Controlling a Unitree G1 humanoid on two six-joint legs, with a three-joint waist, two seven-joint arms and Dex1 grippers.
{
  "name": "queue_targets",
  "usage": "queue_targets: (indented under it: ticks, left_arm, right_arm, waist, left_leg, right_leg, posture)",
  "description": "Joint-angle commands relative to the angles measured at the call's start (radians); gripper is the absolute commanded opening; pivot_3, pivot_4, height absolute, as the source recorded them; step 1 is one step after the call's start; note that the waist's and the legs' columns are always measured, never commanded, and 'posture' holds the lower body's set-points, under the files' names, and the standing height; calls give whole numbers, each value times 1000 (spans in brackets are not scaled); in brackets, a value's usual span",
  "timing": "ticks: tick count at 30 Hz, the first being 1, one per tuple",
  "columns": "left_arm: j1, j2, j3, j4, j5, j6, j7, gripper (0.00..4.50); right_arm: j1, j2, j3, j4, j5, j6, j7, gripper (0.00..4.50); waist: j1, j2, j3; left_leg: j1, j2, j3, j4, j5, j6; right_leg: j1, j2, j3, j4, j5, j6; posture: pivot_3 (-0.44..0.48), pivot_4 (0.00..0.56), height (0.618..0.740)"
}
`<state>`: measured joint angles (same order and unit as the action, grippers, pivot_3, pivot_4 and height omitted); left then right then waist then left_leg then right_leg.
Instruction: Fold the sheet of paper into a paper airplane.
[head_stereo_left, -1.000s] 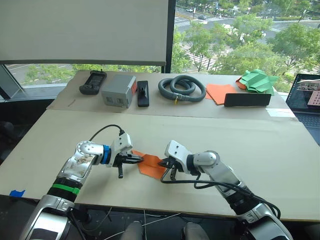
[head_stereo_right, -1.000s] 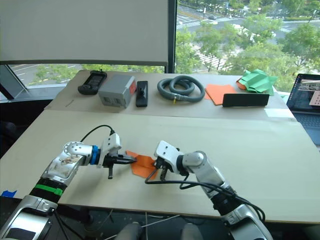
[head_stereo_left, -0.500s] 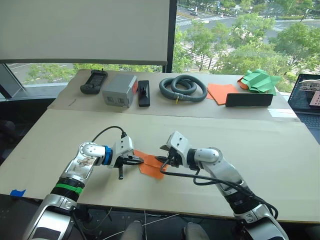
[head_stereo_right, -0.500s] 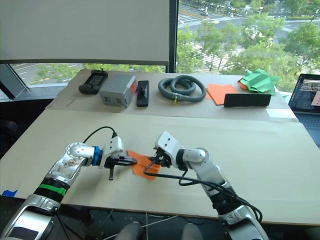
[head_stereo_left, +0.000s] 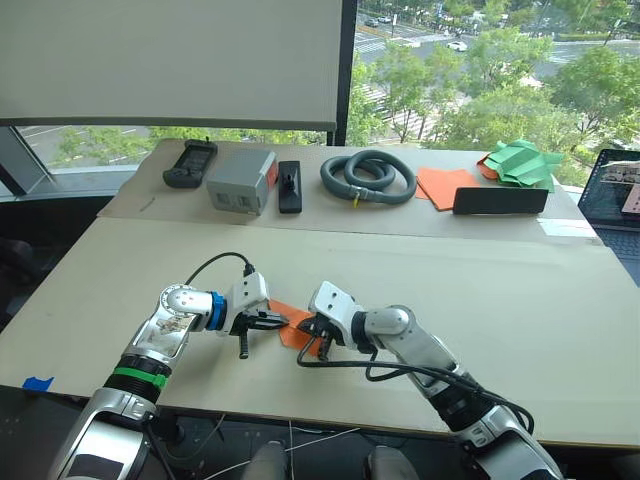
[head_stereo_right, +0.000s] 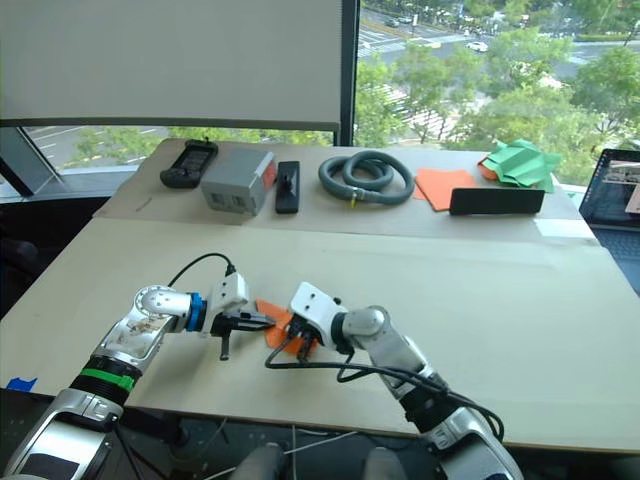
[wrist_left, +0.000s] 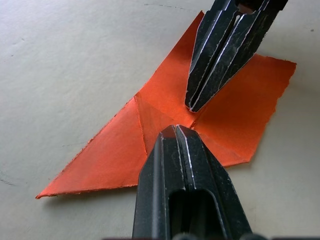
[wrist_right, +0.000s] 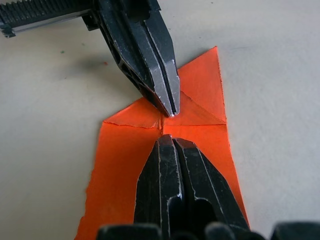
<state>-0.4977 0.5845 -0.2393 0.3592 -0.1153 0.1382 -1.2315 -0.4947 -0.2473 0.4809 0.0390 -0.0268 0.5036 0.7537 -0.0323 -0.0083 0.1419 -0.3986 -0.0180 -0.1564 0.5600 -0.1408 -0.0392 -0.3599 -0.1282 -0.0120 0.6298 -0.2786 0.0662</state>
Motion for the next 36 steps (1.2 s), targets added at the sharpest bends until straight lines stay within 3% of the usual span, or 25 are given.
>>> queue_targets:
  ticks: [1,16,36]
  left_arm:
    - [3,-9,-24,-9,27,19,9,0]
    - [-28,-28,-100,106,114,-2,8,0]
    - [-7,-11,-127,148,138,-30,2,0]
  right_arm:
    - [4,-8,19,39,-20,48,3,26]
    - [25,-41,69,58,-45,158,13,26]
    - [209,-234,45,-159,-27,281,-3,26]
  waist:
    - [3,0,0]
    - [14,6,-20]
    - [18,6,-34]
  left_leg:
    - [0,0,0,0,0,0]
    - [1,0,0,0,0,0]
    - [3,0,1,1,-2,-2]
  right_leg:
    - [0,0,0,0,0,0]
    - [2,0,0,0,-2,-1]
    - [5,-2,0,-1,-8,0]
  posture:
    - [0,150,702]
    - [0,150,702]
    - [0,150,702]
